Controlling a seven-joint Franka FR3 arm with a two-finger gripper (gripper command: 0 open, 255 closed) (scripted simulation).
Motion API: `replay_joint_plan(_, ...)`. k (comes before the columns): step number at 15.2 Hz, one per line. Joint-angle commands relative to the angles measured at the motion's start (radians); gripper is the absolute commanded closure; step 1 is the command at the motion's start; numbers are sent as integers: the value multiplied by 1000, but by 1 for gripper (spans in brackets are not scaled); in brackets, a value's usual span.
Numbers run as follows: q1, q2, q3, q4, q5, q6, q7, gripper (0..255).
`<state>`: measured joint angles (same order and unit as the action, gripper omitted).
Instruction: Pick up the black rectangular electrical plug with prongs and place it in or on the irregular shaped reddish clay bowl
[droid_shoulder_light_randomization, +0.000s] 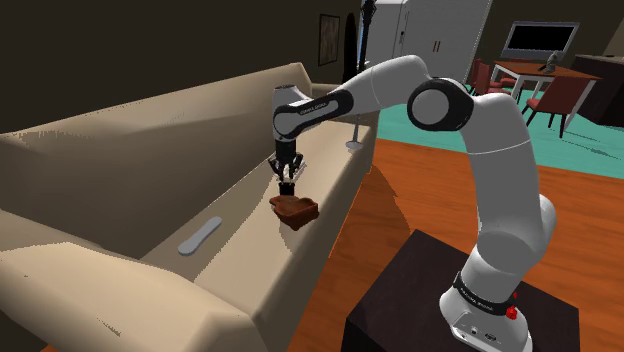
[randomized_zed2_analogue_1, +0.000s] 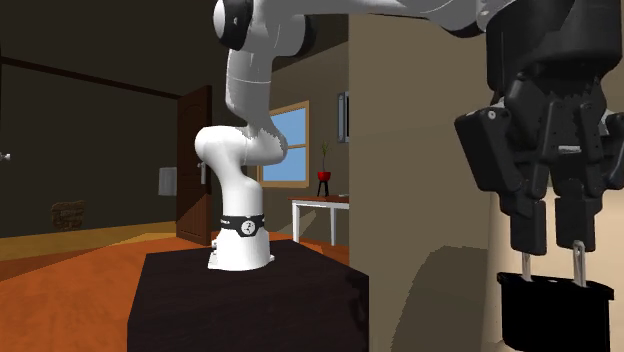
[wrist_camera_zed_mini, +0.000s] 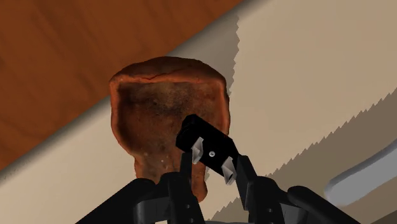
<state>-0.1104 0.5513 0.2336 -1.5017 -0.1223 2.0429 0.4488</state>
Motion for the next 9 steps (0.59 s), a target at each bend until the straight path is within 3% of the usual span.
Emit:
replay_joint_plan(1, -24, 23, -9, 37, 2, -13, -38, 255)
replay_joint_plan(4, -61, 86, -25, 144, 2, -58, -101, 255)
replay_joint_plan(9, -61, 109, -28, 114, -3, -5, -98, 255)
